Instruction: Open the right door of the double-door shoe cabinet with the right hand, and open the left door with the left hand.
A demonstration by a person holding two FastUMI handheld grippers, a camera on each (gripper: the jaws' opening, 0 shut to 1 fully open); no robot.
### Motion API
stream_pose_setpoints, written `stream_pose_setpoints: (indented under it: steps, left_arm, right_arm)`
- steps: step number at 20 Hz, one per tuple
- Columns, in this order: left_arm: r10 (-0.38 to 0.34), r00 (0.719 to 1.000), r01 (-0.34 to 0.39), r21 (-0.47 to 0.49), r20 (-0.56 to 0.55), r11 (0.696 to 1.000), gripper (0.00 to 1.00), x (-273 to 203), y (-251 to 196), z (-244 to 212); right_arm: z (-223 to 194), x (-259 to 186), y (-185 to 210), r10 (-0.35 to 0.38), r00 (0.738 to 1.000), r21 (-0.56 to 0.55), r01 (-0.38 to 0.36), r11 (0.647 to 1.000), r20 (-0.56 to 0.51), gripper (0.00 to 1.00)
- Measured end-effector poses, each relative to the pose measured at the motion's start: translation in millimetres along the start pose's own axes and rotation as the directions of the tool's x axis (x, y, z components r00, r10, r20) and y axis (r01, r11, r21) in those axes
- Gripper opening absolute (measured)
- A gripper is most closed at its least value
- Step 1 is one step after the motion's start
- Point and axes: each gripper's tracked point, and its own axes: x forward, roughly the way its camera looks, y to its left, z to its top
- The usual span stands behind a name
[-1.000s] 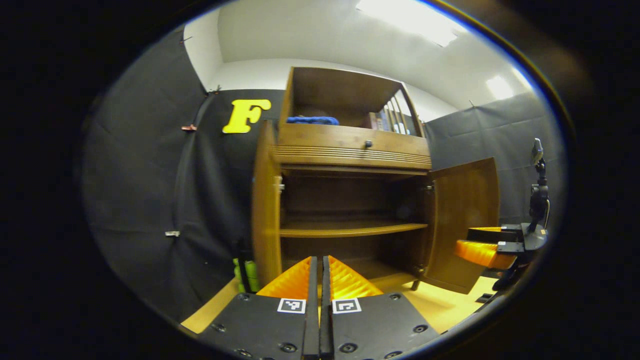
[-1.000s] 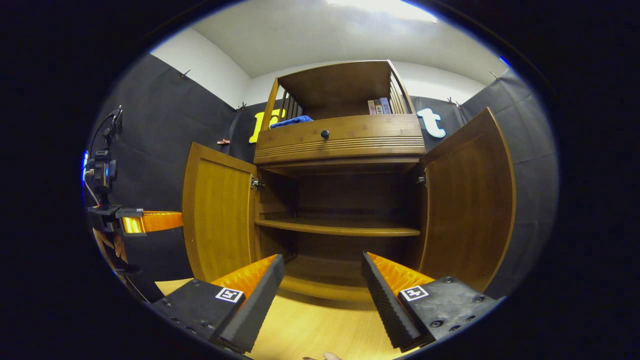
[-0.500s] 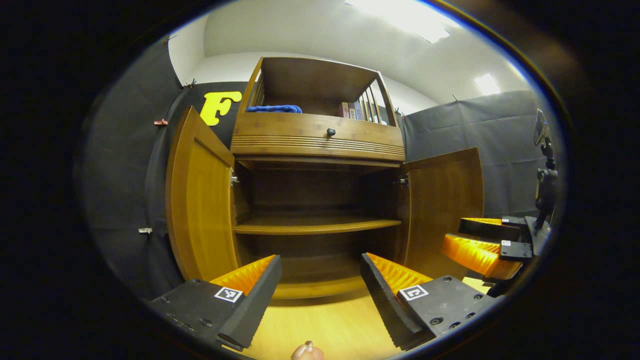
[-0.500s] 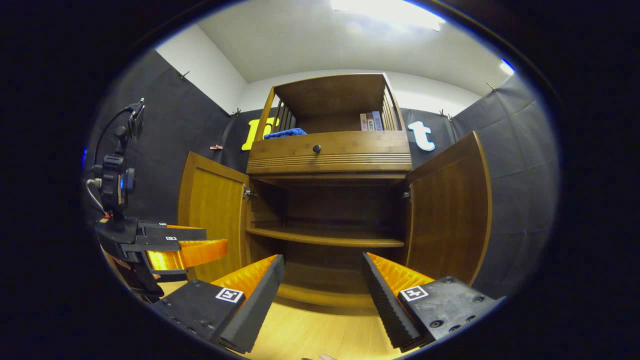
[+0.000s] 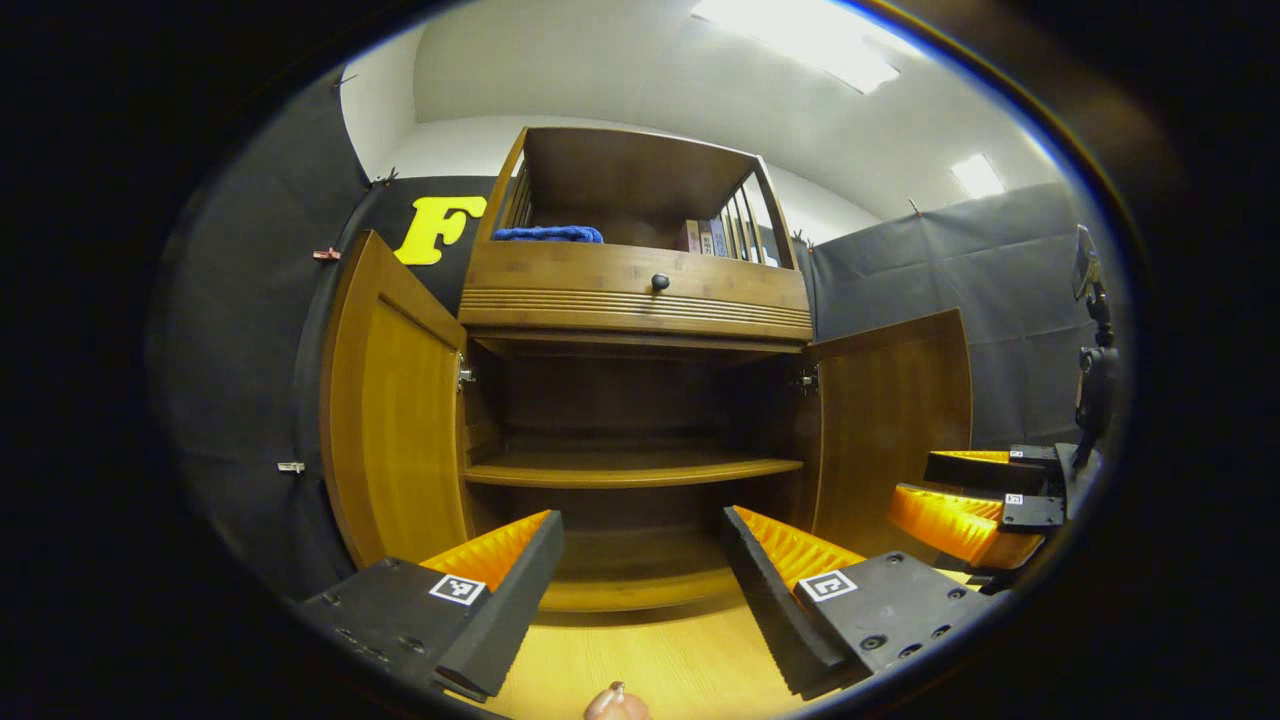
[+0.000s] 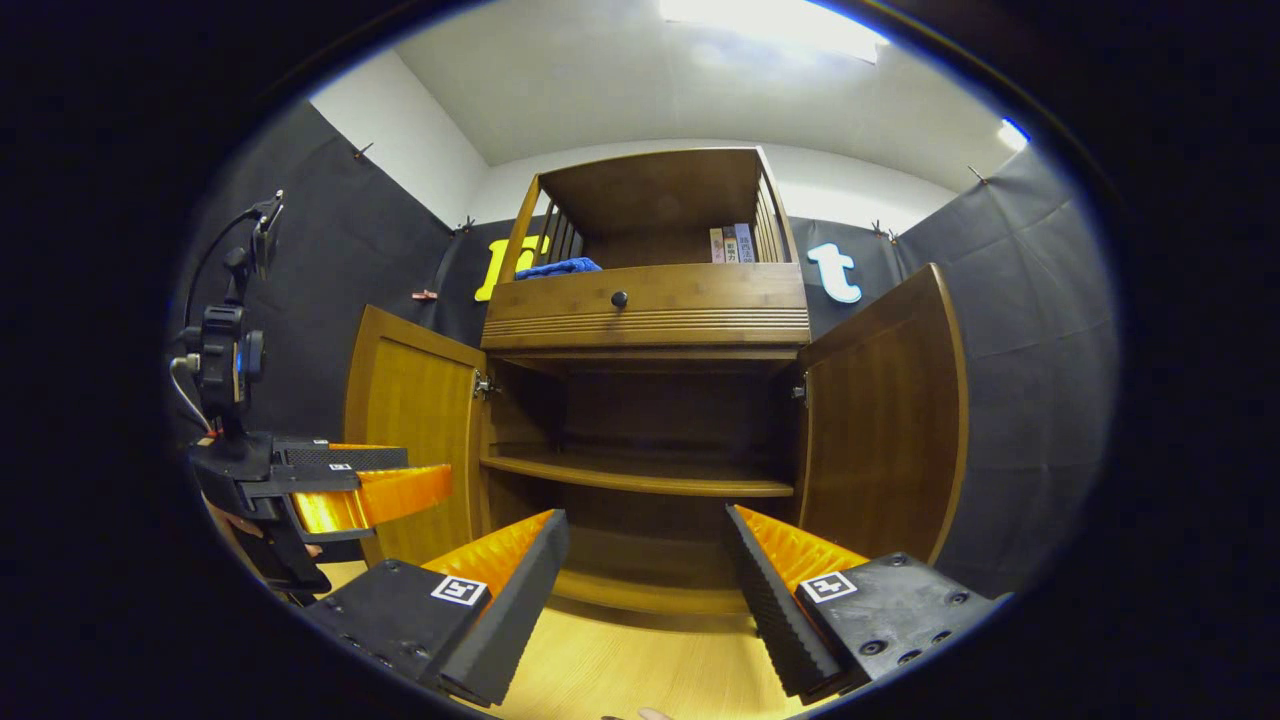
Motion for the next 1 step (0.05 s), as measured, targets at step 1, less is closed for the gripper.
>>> stream_pose_setpoints:
  steps: [1]
  left_arm:
    - [-0.005, 1.0, 0.005, -0.004, -0.001, 1.0, 0.99, 2.0, -1.5, -0.3]
  right_arm:
    - [1.4, 0.1, -1.1, -0.003, 1.0, 0.001, 0.003, 1.0, 0.004, 0.98]
